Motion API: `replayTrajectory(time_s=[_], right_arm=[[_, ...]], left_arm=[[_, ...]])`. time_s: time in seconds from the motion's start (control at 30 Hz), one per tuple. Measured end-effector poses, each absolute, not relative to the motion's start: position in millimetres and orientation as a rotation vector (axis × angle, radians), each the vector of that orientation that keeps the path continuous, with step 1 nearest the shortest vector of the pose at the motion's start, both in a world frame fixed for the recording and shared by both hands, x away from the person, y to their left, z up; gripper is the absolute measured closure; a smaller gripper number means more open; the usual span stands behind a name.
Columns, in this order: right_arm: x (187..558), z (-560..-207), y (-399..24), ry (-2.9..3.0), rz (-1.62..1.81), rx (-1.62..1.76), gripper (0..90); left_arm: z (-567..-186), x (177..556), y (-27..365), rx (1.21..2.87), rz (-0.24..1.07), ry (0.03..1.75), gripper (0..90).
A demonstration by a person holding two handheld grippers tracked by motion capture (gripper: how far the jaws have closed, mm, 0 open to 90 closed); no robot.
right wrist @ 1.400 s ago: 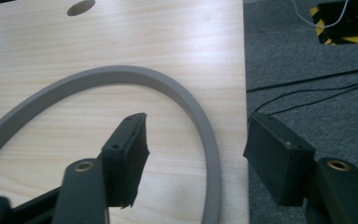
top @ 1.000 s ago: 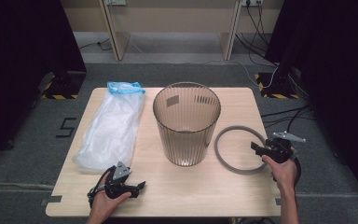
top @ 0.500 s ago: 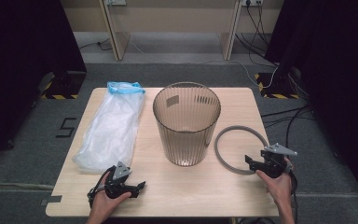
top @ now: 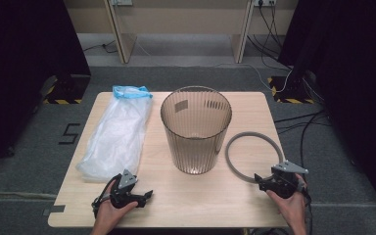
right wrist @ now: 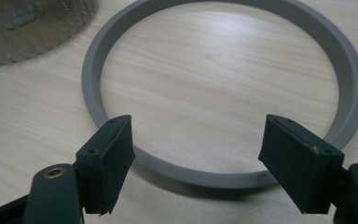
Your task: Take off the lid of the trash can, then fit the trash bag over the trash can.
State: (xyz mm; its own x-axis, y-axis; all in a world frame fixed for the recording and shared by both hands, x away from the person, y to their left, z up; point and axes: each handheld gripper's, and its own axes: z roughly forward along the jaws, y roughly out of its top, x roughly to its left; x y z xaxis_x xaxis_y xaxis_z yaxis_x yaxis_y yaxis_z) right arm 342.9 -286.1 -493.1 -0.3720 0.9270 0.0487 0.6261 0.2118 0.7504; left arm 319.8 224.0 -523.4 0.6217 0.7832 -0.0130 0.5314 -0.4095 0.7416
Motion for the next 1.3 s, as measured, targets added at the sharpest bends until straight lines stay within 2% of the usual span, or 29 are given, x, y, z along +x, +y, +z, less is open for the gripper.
replayTrajectory(time_s=[0.83,1.0,1.3], right_arm=[[308,-509,-280,2.116,0.987,1.444,26.0],[305,-511,-278,2.132,0.979,1.445,26.1],[302,-511,-277,2.145,0.985,1.439,26.6]], left_arm=[[-523,319,224,2.110,0.448,1.022,13.8],[-522,317,224,2.084,0.397,1.016,17.0],[-490,320,237,2.019,0.441,1.002,17.1]])
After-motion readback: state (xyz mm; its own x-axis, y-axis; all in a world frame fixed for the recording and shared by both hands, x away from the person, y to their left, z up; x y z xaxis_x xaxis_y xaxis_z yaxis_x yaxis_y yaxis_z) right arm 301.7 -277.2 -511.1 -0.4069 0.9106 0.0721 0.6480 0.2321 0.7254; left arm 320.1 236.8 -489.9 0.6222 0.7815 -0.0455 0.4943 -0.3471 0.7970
